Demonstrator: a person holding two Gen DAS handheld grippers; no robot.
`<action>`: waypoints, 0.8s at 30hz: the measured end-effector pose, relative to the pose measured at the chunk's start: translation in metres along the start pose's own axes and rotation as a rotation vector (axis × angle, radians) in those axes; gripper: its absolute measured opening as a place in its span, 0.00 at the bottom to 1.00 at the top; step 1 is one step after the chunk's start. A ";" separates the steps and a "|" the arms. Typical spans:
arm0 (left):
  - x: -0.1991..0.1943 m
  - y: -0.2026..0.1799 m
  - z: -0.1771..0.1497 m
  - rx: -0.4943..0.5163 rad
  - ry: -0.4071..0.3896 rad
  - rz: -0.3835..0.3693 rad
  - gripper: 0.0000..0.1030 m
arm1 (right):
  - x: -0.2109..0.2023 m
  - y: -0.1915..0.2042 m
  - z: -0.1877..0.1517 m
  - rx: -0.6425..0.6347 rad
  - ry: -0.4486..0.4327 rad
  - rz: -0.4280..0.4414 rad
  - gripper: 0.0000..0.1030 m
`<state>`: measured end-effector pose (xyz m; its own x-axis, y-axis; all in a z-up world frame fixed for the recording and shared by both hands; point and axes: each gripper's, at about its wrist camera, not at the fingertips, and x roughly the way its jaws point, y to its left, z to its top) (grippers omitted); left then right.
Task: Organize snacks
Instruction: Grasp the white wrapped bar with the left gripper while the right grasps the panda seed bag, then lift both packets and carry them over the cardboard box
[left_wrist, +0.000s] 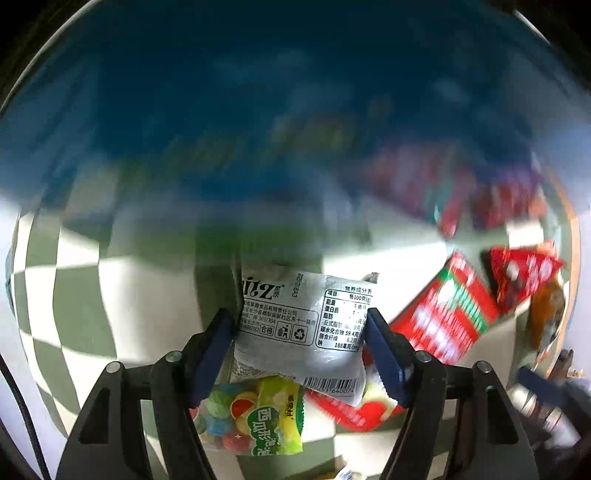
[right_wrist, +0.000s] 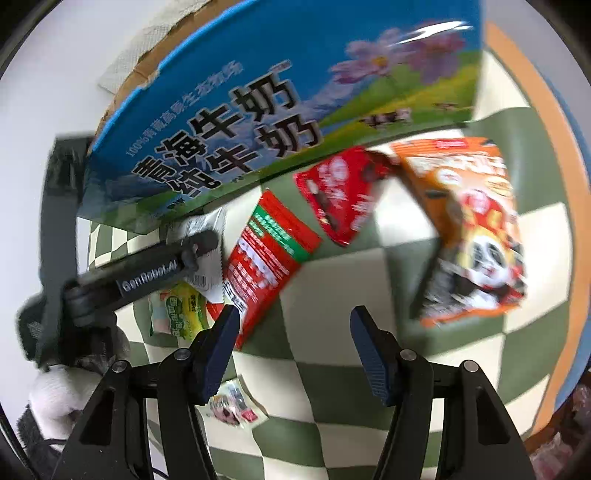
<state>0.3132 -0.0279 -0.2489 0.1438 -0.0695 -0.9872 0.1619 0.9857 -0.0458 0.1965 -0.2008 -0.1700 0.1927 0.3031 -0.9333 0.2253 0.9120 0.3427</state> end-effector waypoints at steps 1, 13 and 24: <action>0.000 0.001 -0.007 -0.001 0.005 0.005 0.68 | -0.006 -0.005 -0.004 0.003 -0.010 0.000 0.64; 0.001 0.015 -0.082 -0.090 0.102 -0.026 0.68 | -0.068 -0.068 0.026 0.072 -0.094 -0.093 0.80; -0.006 0.014 -0.059 -0.006 0.142 -0.010 0.68 | 0.004 -0.078 0.065 -0.102 0.027 -0.232 0.61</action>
<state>0.2573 -0.0044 -0.2527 0.0026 -0.0575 -0.9983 0.1569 0.9860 -0.0564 0.2416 -0.2885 -0.1935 0.1212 0.0884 -0.9887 0.1626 0.9808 0.1076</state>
